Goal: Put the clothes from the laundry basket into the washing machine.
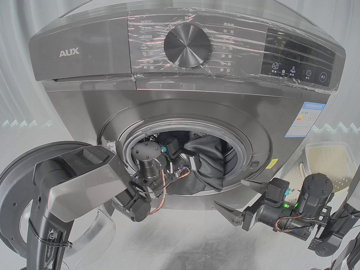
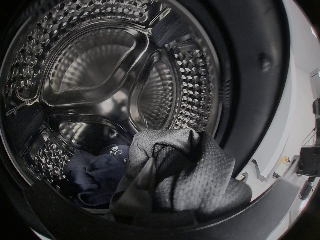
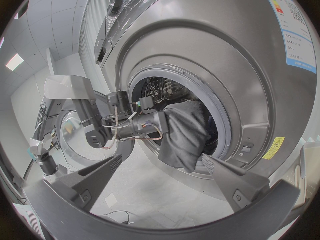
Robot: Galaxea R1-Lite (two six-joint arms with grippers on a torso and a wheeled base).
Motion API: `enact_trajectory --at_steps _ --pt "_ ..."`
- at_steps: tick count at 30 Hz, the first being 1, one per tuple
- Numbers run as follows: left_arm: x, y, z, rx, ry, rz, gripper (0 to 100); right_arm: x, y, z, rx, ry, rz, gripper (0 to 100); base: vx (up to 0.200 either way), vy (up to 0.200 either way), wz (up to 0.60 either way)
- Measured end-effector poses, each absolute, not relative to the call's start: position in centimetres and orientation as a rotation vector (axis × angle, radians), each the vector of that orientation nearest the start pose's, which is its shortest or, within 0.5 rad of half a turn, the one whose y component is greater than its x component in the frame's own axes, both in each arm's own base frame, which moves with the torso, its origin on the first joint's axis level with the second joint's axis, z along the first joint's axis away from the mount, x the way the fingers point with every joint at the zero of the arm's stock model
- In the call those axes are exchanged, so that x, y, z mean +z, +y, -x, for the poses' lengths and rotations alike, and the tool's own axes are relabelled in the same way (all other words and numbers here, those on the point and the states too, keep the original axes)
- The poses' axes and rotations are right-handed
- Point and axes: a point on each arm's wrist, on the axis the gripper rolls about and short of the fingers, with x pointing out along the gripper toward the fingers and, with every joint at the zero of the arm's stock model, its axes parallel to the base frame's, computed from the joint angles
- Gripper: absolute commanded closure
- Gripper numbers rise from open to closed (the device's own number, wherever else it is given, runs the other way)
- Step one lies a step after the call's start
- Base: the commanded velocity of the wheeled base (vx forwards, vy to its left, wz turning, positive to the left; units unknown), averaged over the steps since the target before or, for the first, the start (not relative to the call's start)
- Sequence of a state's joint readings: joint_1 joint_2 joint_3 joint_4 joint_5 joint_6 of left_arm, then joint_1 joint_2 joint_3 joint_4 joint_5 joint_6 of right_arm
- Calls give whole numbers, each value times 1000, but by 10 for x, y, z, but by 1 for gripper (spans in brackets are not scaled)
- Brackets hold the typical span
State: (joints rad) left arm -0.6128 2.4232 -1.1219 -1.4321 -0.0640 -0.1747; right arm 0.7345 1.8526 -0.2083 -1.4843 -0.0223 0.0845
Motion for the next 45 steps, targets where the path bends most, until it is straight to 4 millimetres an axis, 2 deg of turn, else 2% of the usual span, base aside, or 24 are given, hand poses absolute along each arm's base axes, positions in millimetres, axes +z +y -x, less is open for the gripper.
enact_trajectory --at_steps 6,10,18,27,28,36,45 --pt "53 -268 -387 -641 20 176 100 92 165 -184 703 181 -20 0 0 0 0" --pt "55 -273 -399 -628 27 170 100 92 165 -184 702 182 -20 0 0 0 0" --pt "71 -277 -434 -532 -90 195 100 92 165 -184 702 182 -20 0 0 0 0" --pt "70 -278 -465 -423 -187 220 100 91 165 -185 701 185 -19 0 0 0 0" --pt "68 -278 -467 -417 -190 221 0 91 165 -185 699 185 -19 0 0 0 0" --pt "47 -275 -467 -404 -115 200 0 91 164 -186 695 184 -18 0 0 0 0" --pt "31 -265 -437 -459 89 133 0 91 165 -186 697 183 -18 0 0 0 0"
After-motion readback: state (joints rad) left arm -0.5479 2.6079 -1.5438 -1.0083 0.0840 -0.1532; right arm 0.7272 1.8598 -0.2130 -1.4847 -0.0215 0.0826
